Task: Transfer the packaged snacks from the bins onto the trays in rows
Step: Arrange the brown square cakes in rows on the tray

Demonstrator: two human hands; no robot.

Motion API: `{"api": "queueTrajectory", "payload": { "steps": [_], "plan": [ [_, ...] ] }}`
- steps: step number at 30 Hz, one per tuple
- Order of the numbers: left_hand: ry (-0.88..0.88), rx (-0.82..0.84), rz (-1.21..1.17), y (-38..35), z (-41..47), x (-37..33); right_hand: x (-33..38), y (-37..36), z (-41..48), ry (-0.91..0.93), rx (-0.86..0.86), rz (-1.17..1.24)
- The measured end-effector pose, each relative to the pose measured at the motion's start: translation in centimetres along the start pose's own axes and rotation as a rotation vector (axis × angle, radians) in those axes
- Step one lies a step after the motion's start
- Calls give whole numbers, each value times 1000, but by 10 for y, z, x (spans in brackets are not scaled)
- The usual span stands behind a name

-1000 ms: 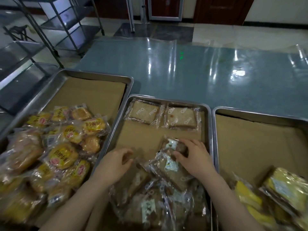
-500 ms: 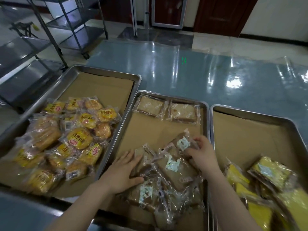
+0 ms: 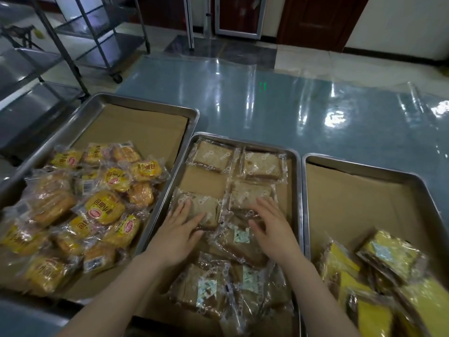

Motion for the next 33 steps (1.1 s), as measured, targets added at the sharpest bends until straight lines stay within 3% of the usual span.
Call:
{"api": "queueTrajectory", "payload": {
  "steps": [9, 17, 26, 33],
  "plan": [
    [58, 89, 46, -12, 34, 1, -3, -52, 59, 35, 204, -445],
    [-7, 102, 71, -14, 60, -3, -27, -51, 43, 23, 265, -502],
    [-57, 11, 98, -10, 53, -2, -27, -47, 35, 51, 109, -519],
    [-40, 19, 116, -9, 55, -1, -25, -37, 37, 10, 1, -395]
  ]
}}
Point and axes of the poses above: each hand's wrist, its own z-axis towards the middle knuckle, its own y-axis out of the back of the hand, x = y × z, the point moved 7 cm from there along z, towards the middle knuckle, and after that the axes turned 9 degrees about -x, right-handed, at the moved point
